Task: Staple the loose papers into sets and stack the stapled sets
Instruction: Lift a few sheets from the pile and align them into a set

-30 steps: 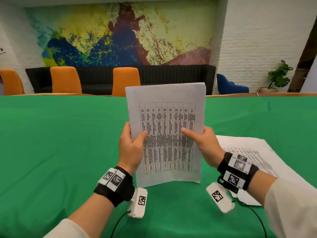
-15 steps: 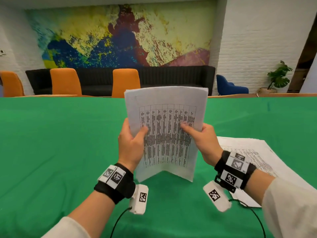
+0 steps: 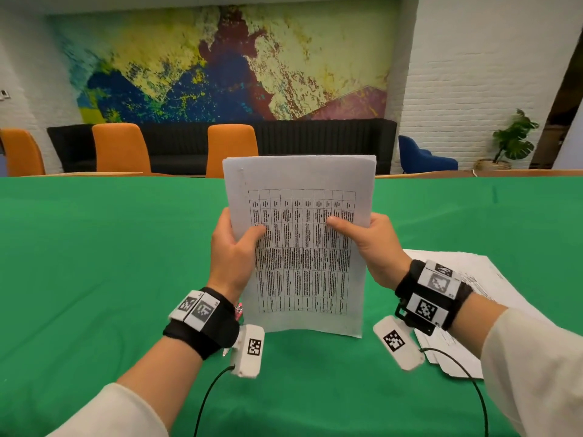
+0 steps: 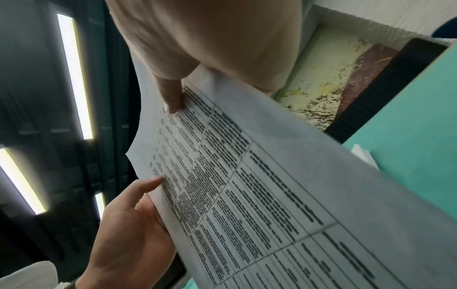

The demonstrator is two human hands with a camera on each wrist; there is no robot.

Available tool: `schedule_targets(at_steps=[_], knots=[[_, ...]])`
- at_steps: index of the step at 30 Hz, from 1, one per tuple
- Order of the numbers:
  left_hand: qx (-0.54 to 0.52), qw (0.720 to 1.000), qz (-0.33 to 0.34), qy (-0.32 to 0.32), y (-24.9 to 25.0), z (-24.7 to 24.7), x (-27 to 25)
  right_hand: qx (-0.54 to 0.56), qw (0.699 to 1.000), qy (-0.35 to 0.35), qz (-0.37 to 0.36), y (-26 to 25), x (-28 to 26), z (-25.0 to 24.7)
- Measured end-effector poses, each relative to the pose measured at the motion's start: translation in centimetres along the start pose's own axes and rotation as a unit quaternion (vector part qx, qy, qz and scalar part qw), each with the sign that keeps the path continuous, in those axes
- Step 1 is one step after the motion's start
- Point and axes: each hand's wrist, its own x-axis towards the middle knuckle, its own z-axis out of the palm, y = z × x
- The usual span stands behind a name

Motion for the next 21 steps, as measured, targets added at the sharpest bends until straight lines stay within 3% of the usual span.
schedule_targets(at_steps=[21], knots=[[-0.022, 0.999, -0.016, -0.03, 0.2, -1.2, 0.7, 0.014, 1.0, -0.024, 0.014, -0.1, 0.0, 0.0]])
